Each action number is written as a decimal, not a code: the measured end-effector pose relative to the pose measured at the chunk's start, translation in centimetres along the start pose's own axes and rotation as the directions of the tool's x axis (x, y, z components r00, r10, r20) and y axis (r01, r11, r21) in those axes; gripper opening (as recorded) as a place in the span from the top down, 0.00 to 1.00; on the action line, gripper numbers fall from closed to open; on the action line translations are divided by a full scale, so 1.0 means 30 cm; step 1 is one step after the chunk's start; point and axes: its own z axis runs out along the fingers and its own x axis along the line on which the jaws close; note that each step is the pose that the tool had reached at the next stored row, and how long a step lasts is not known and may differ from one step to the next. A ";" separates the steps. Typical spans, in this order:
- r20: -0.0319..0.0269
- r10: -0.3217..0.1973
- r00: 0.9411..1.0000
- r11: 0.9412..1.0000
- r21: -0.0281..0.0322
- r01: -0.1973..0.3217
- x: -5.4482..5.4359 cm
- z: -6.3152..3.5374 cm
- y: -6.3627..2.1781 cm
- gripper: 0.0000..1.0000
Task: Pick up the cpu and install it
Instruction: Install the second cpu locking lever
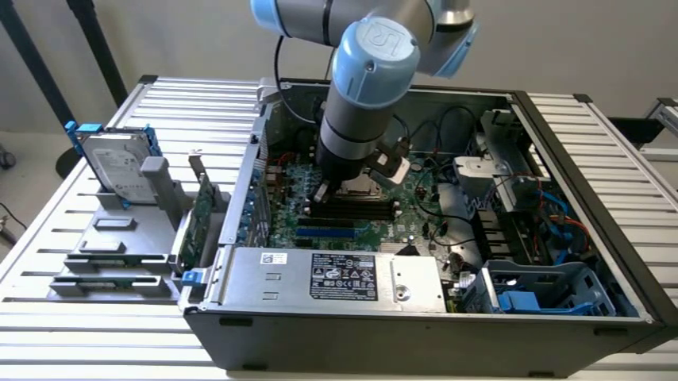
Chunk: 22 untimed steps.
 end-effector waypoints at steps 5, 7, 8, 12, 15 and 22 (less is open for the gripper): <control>0.001 0.000 1.000 1.000 -0.001 0.000 0.004 -0.015 -0.004 0.89; 0.002 0.000 1.000 1.000 -0.001 0.000 0.006 -0.025 -0.007 0.89; 0.002 0.000 1.000 1.000 -0.001 0.000 0.007 -0.029 -0.008 0.89; 0.006 -0.002 1.000 1.000 -0.003 0.002 0.011 -0.037 -0.012 0.89; 0.012 -0.011 1.000 1.000 -0.002 0.011 0.023 -0.031 -0.024 0.89; 0.021 -0.031 0.999 1.000 0.001 0.031 0.019 -0.024 -0.055 0.89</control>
